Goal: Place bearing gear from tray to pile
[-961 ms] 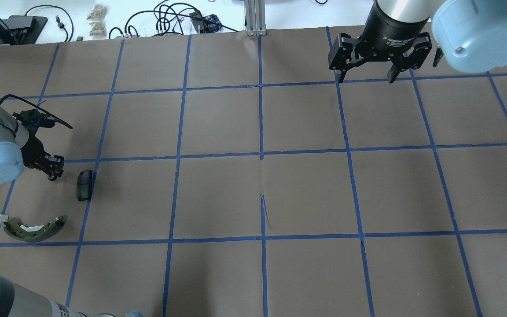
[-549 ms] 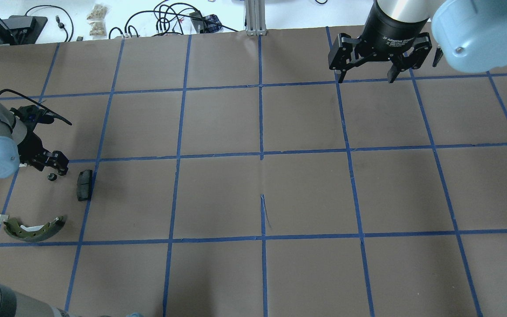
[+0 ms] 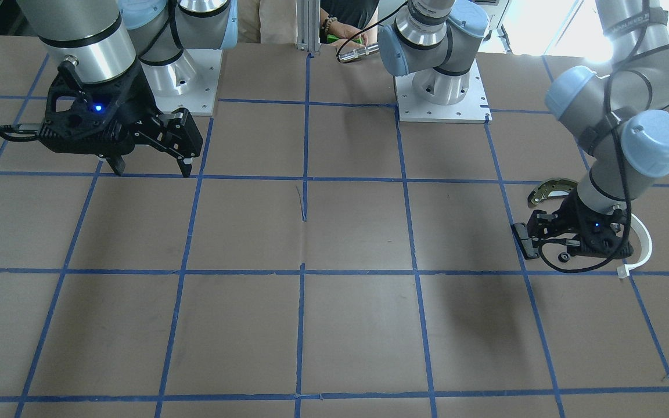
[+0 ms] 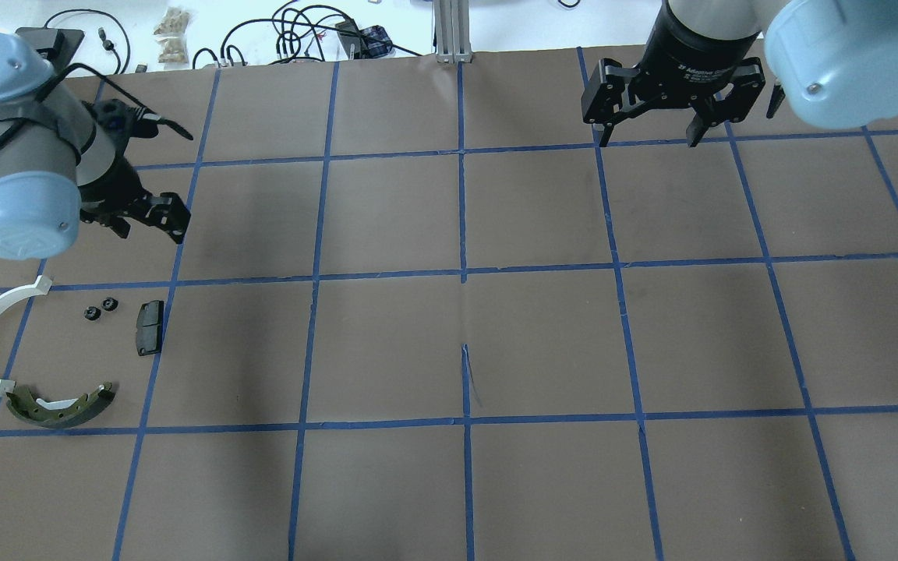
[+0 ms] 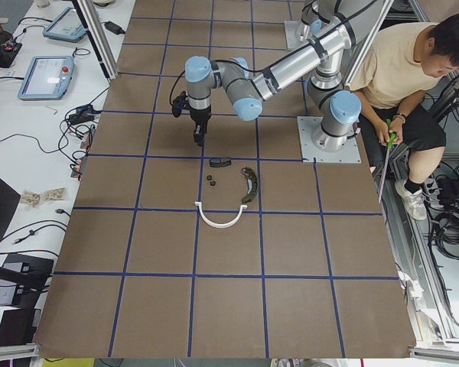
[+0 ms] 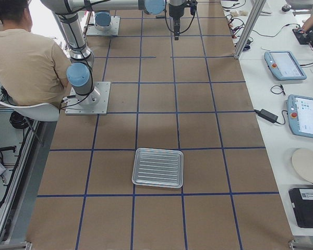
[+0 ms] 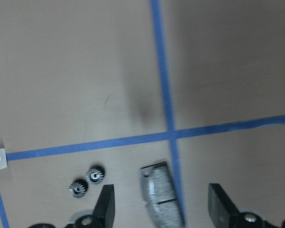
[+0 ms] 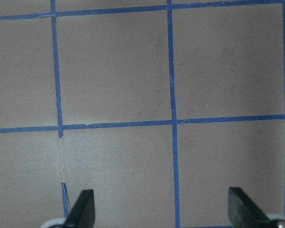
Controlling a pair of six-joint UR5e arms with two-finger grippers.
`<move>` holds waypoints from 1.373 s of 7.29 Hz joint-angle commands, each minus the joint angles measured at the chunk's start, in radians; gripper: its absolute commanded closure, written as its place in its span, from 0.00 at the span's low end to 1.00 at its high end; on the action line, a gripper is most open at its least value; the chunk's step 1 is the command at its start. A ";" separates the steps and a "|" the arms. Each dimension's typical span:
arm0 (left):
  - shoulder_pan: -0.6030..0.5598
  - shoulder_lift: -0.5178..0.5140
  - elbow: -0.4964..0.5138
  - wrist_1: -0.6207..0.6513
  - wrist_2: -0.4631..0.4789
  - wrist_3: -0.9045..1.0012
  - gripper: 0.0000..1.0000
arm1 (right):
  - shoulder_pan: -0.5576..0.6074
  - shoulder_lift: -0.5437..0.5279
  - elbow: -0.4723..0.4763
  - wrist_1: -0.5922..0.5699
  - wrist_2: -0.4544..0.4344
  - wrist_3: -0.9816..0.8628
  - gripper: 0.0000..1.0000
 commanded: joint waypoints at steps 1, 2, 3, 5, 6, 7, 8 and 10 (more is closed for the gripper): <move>-0.232 0.055 0.174 -0.247 -0.004 -0.194 0.00 | -0.001 0.000 0.000 0.000 0.000 -0.001 0.00; -0.276 0.065 0.301 -0.430 -0.007 -0.258 0.00 | -0.001 0.000 0.000 0.000 0.000 0.001 0.00; -0.302 0.068 0.402 -0.549 -0.014 -0.348 0.00 | -0.004 0.000 -0.002 -0.002 0.001 0.001 0.00; -0.318 0.096 0.391 -0.547 -0.014 -0.335 0.00 | -0.007 0.000 -0.003 -0.003 0.003 0.001 0.00; -0.289 0.096 0.388 -0.497 -0.018 -0.323 0.00 | -0.007 0.000 -0.003 -0.003 0.003 0.001 0.00; -0.273 0.105 0.382 -0.477 -0.020 -0.332 0.00 | -0.007 0.000 -0.003 -0.006 0.003 0.001 0.00; -0.266 0.107 0.379 -0.486 -0.058 -0.321 0.00 | -0.008 0.000 -0.003 -0.009 0.003 0.003 0.00; -0.220 0.111 0.380 -0.487 -0.103 -0.309 0.00 | -0.010 0.000 -0.003 -0.011 0.002 0.003 0.00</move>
